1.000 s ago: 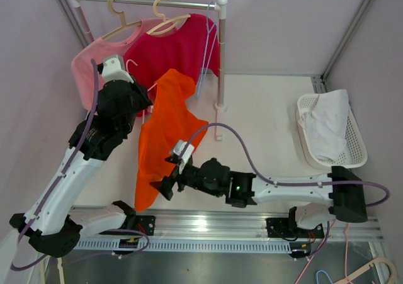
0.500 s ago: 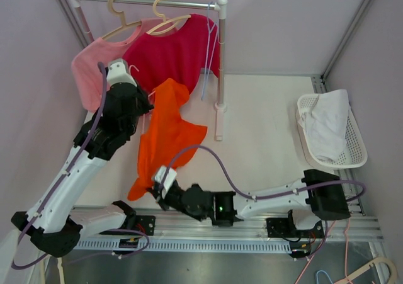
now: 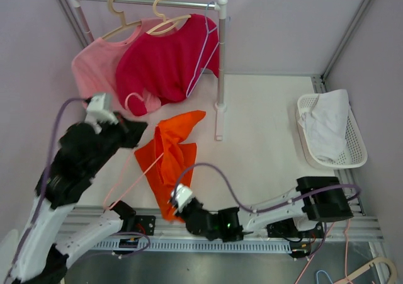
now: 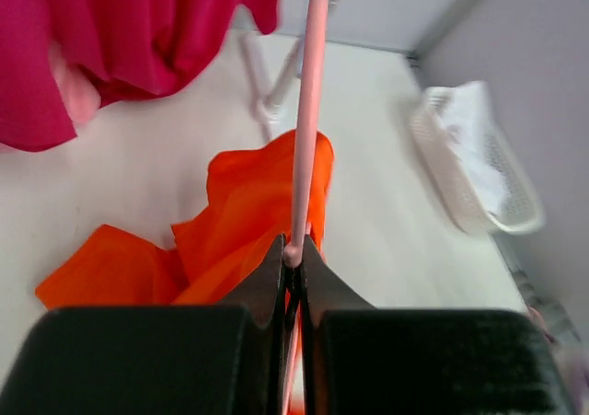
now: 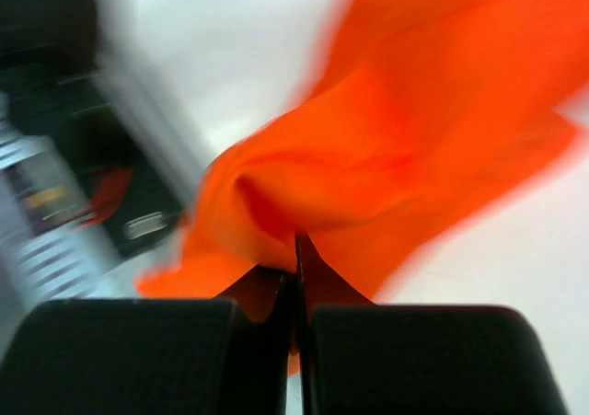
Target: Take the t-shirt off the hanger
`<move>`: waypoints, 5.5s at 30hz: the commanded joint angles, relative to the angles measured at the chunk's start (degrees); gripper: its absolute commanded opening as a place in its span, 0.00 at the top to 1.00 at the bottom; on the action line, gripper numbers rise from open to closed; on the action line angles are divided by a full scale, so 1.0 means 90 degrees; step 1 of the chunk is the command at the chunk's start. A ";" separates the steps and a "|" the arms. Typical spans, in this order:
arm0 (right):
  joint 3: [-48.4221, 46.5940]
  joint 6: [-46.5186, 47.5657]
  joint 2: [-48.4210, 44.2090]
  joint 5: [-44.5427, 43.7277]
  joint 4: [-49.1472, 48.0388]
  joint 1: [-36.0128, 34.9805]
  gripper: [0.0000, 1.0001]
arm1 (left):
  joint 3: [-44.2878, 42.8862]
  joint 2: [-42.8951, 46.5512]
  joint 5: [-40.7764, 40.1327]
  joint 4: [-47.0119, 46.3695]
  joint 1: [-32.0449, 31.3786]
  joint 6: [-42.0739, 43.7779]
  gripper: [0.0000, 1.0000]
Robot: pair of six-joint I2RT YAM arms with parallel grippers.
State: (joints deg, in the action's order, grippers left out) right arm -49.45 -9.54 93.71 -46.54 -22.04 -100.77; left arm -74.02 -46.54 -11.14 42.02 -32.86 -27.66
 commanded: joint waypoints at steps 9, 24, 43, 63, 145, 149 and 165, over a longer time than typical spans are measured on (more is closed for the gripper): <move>0.0495 -0.0973 -0.3204 -0.1654 0.2292 0.2855 1.00 | 0.0216 0.3567 0.2409 0.2401 0.0028 0.1081 0.99; -0.6499 0.1402 -0.1684 0.1343 0.0836 0.9396 1.00 | 0.1329 0.3843 0.2381 0.1649 0.0028 0.0896 0.99; -0.3062 -0.2393 -0.2766 -0.0533 0.3766 1.1997 1.00 | 0.1302 0.2703 0.1093 0.1708 0.0028 0.1022 1.00; -0.4027 -0.0882 -0.2882 -0.0104 0.4567 1.0973 0.01 | 0.0190 0.0320 0.0554 0.0741 0.0446 0.1013 0.99; -0.1634 -0.1088 -0.4973 0.0602 0.3875 0.8629 0.01 | -0.3152 -0.4320 0.3456 -0.4085 0.2254 0.2311 0.01; -0.1693 -0.1050 -0.4973 0.0747 0.3670 0.8482 0.00 | -0.4281 -0.5129 0.3482 -0.3294 0.2839 0.2088 0.00; -0.1791 -0.0747 -0.4924 0.0718 0.3436 0.8433 0.01 | -0.7039 -0.7582 0.4187 -0.3027 0.3153 0.2254 0.10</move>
State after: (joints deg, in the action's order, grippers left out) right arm -64.45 -17.43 49.54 -39.62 11.55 -24.58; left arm -133.36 -115.39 24.08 18.55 -4.95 -7.01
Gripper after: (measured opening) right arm 0.993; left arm 0.907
